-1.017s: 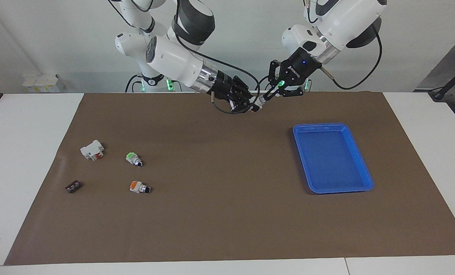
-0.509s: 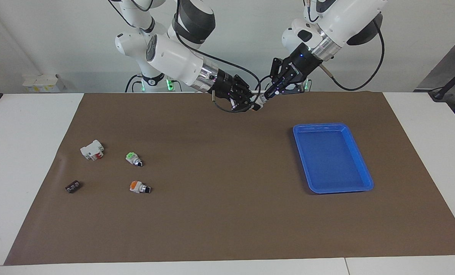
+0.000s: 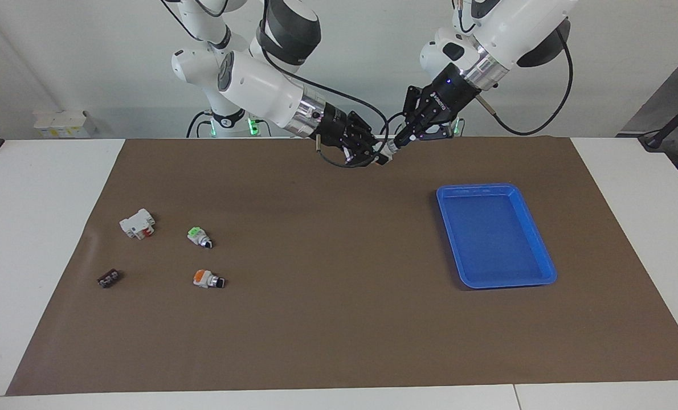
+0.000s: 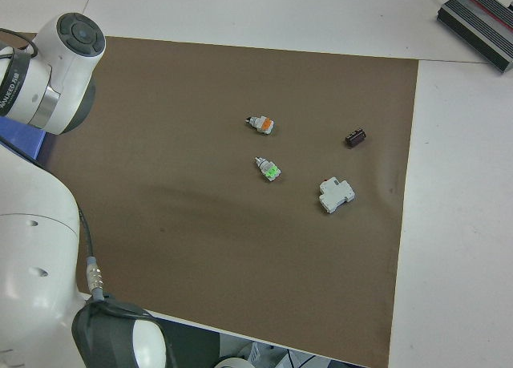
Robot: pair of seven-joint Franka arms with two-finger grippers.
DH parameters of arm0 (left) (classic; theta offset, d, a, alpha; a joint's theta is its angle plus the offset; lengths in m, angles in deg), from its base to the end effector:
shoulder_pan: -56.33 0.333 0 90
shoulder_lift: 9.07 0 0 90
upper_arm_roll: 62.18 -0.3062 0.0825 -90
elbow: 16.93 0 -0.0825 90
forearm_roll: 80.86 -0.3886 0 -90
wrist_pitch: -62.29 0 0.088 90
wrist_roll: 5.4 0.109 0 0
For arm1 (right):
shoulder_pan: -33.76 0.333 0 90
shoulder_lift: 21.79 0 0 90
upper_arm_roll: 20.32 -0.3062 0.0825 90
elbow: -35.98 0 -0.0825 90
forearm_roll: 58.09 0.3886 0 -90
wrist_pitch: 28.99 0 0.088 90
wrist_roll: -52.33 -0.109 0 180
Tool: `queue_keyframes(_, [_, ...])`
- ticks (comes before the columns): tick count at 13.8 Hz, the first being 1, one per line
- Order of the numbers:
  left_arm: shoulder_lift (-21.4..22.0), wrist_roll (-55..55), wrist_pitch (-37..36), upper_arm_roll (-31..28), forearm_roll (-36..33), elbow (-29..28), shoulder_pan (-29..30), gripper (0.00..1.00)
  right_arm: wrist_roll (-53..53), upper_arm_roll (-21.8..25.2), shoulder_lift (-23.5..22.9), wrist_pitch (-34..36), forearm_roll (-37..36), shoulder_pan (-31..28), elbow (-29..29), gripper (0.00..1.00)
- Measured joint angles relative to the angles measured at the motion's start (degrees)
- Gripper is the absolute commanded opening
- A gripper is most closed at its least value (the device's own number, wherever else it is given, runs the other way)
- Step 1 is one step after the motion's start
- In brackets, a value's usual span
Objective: Turn and place switch with both arms
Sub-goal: 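Open the right gripper and pull it back from the switch, then lower the switch into the blue tray with the left gripper while the right gripper retracts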
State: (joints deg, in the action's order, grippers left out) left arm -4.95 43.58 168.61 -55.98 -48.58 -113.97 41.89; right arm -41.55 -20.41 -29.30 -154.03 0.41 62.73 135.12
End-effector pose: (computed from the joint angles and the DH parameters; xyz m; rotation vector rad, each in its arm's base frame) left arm 0.5122 -0.2408 0.6330 2.2246 -1.3922 0.4799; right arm 0.5443 0.3401 0.5355 -1.6011 1.6756 0.8355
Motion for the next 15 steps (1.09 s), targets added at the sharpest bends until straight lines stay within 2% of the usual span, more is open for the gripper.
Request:
queue_keyframes(1, [0.03,0.0,-0.02,-0.01,0.0,0.0,0.01,0.0,-0.03,-0.01,0.0,0.0,0.0,0.01,-0.03,1.0])
queue_keyframes(7, [0.09,1.0,-0.31,-1.03,-2.54,-0.02,1.81,0.0,-0.91,0.91,1.92,1.98,-8.85,-0.44,-0.1,1.0])
queue_keyframes(10, [0.16,0.99,-0.31,-0.85,-8.59,-0.71,1.81,0.0,0.17,1.13,4.03,2.04,-21.81,-1.04,-0.19,1.0])
queue_keyframes(12, [0.99,0.94,-0.32,-0.86,-12.93,-3.44,1.91,0.0,5.62,1.23,5.07,2.21,-30.03,-1.06,-0.19,1.0])
queue_keyframes(15, [4.43,0.93,0.95,-1.08,-22.17,-11.78,3.88,0.0,19.56,1.3,5.9,4.18,-40.38,-2.44,-0.19,1.0])
